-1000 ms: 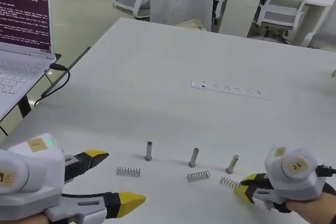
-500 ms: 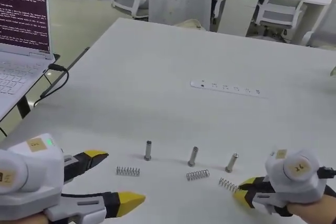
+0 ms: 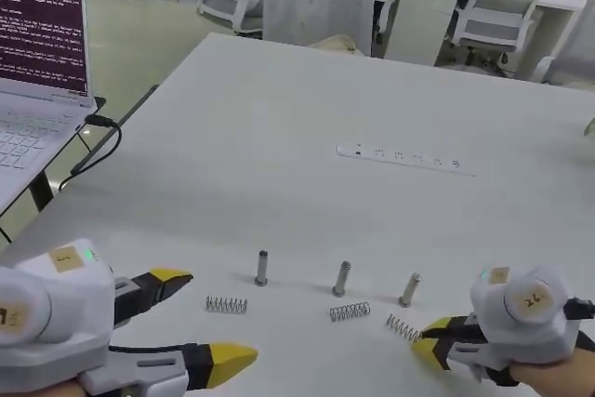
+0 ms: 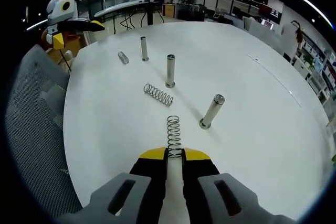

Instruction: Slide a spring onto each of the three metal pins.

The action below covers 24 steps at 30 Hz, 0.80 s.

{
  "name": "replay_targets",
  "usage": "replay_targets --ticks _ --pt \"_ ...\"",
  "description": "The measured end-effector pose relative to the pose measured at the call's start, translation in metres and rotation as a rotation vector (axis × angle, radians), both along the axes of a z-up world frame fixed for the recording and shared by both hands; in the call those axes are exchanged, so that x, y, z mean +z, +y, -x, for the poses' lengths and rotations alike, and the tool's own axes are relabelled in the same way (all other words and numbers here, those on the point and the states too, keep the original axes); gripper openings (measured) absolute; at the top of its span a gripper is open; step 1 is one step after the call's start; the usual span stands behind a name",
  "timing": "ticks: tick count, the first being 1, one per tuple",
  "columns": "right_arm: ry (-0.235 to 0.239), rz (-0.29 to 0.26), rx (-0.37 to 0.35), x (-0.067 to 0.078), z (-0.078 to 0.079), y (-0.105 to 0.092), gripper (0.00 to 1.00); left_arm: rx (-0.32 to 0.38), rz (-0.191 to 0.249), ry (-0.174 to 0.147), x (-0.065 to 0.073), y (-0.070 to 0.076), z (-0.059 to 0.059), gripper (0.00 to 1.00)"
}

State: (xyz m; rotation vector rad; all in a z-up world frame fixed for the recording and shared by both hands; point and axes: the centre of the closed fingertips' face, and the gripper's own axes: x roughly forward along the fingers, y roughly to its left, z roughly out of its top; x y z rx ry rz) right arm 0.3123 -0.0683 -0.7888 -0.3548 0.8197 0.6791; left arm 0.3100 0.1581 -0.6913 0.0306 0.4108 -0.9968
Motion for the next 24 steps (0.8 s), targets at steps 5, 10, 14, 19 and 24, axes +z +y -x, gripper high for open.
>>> replay_targets --ticks 5,10,14,19,24 --pt "0.021 -0.005 0.016 0.010 0.006 0.008 0.08 -0.020 -0.005 0.000 -0.001 -0.002 0.002 0.67" --pt "0.029 0.008 0.085 0.025 0.015 0.023 0.08 -0.050 -0.003 0.000 -0.001 -0.006 0.005 0.66" --pt "0.029 0.005 0.135 0.038 0.018 0.036 0.08 -0.070 -0.004 -0.007 0.000 -0.008 0.007 0.65" --pt "0.033 -0.016 0.209 0.056 0.019 0.058 0.08 -0.103 -0.007 -0.013 0.002 -0.012 0.010 0.63" --pt "0.034 -0.017 0.265 0.067 0.018 0.075 0.08 -0.130 -0.007 -0.032 0.008 -0.018 0.010 0.60"
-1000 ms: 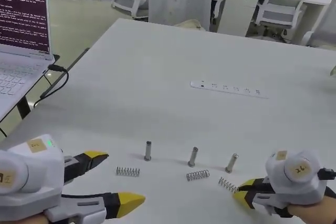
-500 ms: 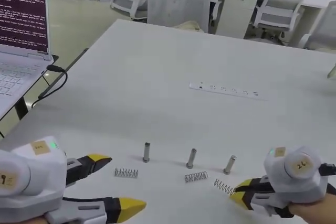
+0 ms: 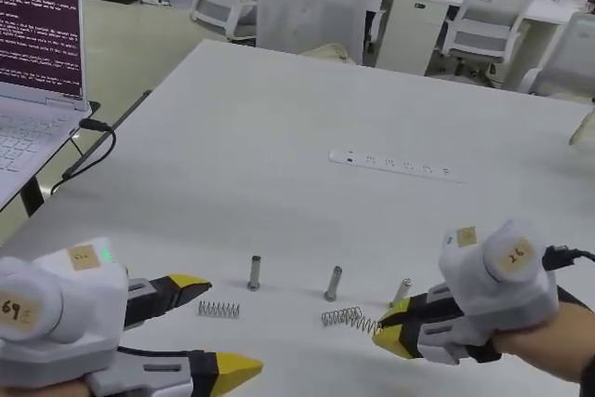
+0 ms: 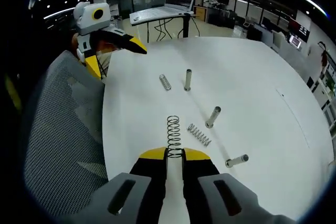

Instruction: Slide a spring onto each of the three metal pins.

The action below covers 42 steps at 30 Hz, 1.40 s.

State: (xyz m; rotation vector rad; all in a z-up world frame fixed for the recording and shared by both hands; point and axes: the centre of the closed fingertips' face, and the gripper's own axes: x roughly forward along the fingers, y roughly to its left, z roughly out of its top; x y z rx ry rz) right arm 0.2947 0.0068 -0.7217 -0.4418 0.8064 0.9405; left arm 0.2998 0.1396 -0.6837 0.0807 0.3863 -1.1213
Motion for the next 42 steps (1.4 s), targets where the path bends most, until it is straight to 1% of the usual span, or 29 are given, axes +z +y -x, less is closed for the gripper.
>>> replay_targets --ticks 4,7,11,15,16,19,21,24,26,30,32,36,42 --pt "-0.001 0.004 0.037 0.006 -0.002 0.012 0.08 -0.028 -0.002 -0.017 0.004 -0.006 0.000 0.58" --pt "-0.002 0.011 0.064 0.010 -0.002 0.019 0.08 -0.059 -0.013 -0.033 0.005 -0.013 0.001 0.55" --pt "-0.005 0.014 0.101 0.017 0.000 0.030 0.08 -0.095 -0.020 -0.039 0.004 -0.020 0.003 0.51" --pt "0.002 0.022 0.141 0.021 0.004 0.040 0.08 -0.120 -0.019 -0.036 0.004 -0.025 0.006 0.48" --pt "0.005 0.024 0.149 0.022 0.005 0.043 0.08 -0.129 -0.024 -0.044 0.004 -0.026 0.006 0.47" --pt "0.003 0.037 0.181 0.026 0.007 0.050 0.08 -0.145 -0.030 -0.047 0.004 -0.030 0.008 0.46" --pt "-0.002 0.037 0.190 0.029 0.006 0.054 0.08 -0.160 -0.034 -0.050 0.004 -0.032 0.009 0.45" --pt "-0.005 0.043 0.199 0.033 0.005 0.056 0.08 -0.182 -0.048 -0.061 0.007 -0.034 0.008 0.44" --pt "-0.005 0.046 0.210 0.037 0.004 0.058 0.08 -0.190 -0.054 -0.077 0.011 -0.037 0.005 0.43" --pt "-0.008 0.059 0.224 0.043 0.003 0.060 0.08 -0.203 -0.050 -0.097 0.018 -0.043 -0.001 0.41" --pt "-0.010 0.068 0.229 0.043 0.003 0.060 0.08 -0.208 -0.050 -0.110 0.020 -0.046 -0.002 0.40" --pt "-0.006 0.077 0.236 0.044 0.004 0.060 0.08 -0.220 -0.042 -0.130 0.023 -0.051 -0.001 0.35" --pt "-0.001 0.086 0.245 0.043 0.006 0.060 0.08 -0.245 -0.053 -0.151 0.020 -0.054 0.002 0.25"
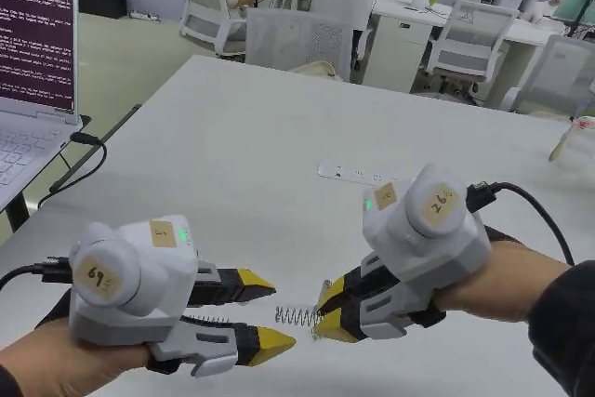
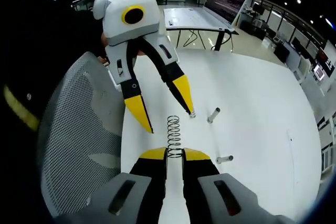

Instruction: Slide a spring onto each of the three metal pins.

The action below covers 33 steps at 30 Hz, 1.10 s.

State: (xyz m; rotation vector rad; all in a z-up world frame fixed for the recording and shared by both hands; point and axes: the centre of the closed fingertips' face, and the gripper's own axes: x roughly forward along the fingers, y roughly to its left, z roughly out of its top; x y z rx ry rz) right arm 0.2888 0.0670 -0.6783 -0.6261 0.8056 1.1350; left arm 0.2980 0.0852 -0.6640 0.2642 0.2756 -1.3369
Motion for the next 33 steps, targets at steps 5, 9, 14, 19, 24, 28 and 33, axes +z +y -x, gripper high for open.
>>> replay_targets --ticks 5,9,14,19,24,28,33 --pt "0.006 0.002 0.009 0.001 0.002 0.001 0.08 -0.015 -0.013 -0.011 -0.003 -0.002 0.002 0.19" --pt "0.013 0.008 0.015 0.000 0.004 0.000 0.08 -0.026 -0.019 -0.028 -0.004 -0.004 0.003 0.14" --pt "0.014 0.011 0.022 0.000 0.005 0.001 0.08 -0.030 -0.026 -0.046 -0.006 -0.006 0.004 0.07" --pt "0.016 0.010 0.027 0.001 0.006 0.001 0.08 -0.031 -0.031 -0.053 -0.006 -0.005 0.004 0.06" --pt "0.009 0.002 0.033 0.008 0.007 0.003 0.08 -0.037 -0.043 -0.067 -0.008 -0.005 0.005 0.05" --pt "-0.001 -0.004 0.037 0.012 0.007 0.004 0.08 -0.034 -0.048 -0.072 -0.010 -0.005 0.004 0.04" --pt "-0.018 -0.013 0.042 0.018 0.007 0.007 0.07 -0.031 -0.043 -0.069 -0.009 -0.006 0.003 0.03"
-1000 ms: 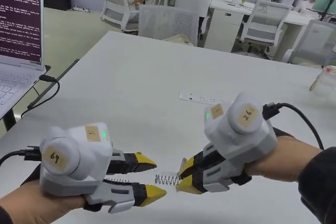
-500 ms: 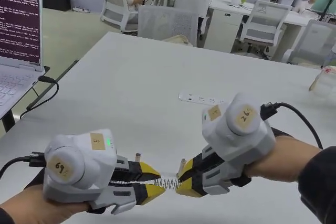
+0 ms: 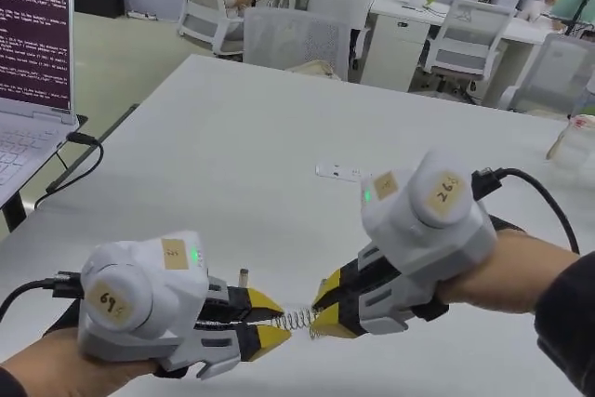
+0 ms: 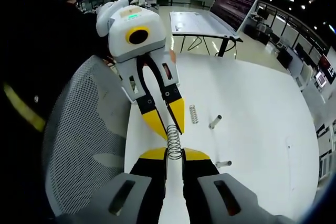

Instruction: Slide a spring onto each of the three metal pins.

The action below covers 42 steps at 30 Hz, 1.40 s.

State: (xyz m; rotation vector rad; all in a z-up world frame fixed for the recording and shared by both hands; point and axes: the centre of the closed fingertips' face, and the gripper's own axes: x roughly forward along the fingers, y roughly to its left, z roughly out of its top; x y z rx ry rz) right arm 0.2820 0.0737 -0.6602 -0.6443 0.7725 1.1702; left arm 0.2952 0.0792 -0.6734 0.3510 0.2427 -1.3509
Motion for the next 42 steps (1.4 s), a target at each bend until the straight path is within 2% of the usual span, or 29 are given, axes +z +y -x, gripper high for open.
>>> replay_targets --ticks 10,19,42 --pt "-0.017 -0.007 0.019 0.012 -0.001 0.010 0.07 0.002 0.010 0.009 -0.001 -0.002 0.001 0.03" --pt "-0.015 0.013 0.041 0.015 0.000 0.014 0.07 -0.014 0.007 0.012 -0.002 -0.008 0.004 0.03" --pt "-0.002 0.041 0.050 0.012 0.002 0.014 0.07 -0.042 -0.002 0.016 -0.006 -0.017 0.011 0.03"
